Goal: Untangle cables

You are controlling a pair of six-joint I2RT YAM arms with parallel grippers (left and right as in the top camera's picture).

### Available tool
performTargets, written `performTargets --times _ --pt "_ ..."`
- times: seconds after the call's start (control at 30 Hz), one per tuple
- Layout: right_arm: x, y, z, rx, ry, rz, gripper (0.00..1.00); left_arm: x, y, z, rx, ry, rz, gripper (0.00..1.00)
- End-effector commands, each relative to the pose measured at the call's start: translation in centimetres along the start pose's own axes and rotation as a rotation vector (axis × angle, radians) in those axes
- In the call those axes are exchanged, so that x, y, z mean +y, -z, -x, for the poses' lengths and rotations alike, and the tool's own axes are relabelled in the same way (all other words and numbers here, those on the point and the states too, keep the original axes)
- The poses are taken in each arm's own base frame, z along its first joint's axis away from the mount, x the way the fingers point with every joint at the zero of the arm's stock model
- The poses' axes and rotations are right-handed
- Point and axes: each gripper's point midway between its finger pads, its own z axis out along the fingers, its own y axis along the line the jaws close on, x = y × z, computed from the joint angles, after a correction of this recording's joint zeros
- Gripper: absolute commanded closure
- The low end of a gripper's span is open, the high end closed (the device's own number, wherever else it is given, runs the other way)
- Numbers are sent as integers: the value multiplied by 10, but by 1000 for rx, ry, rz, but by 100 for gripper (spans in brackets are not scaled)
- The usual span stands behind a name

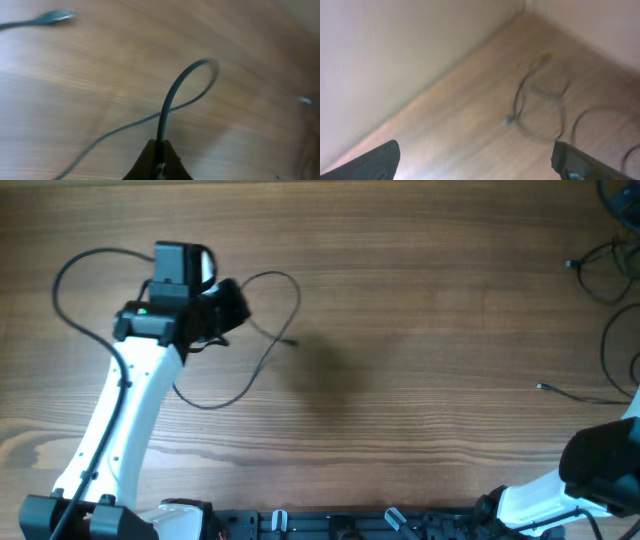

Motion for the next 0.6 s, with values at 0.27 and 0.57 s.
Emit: performTargets --times 0.27,0.57 --pt "7 -16 -78 277 -100 40 0 -211 72 52 -236 227 -824 96" --pt "4 -14 -86 311 -88 30 0 -233 92 57 -316 369 -900 96"
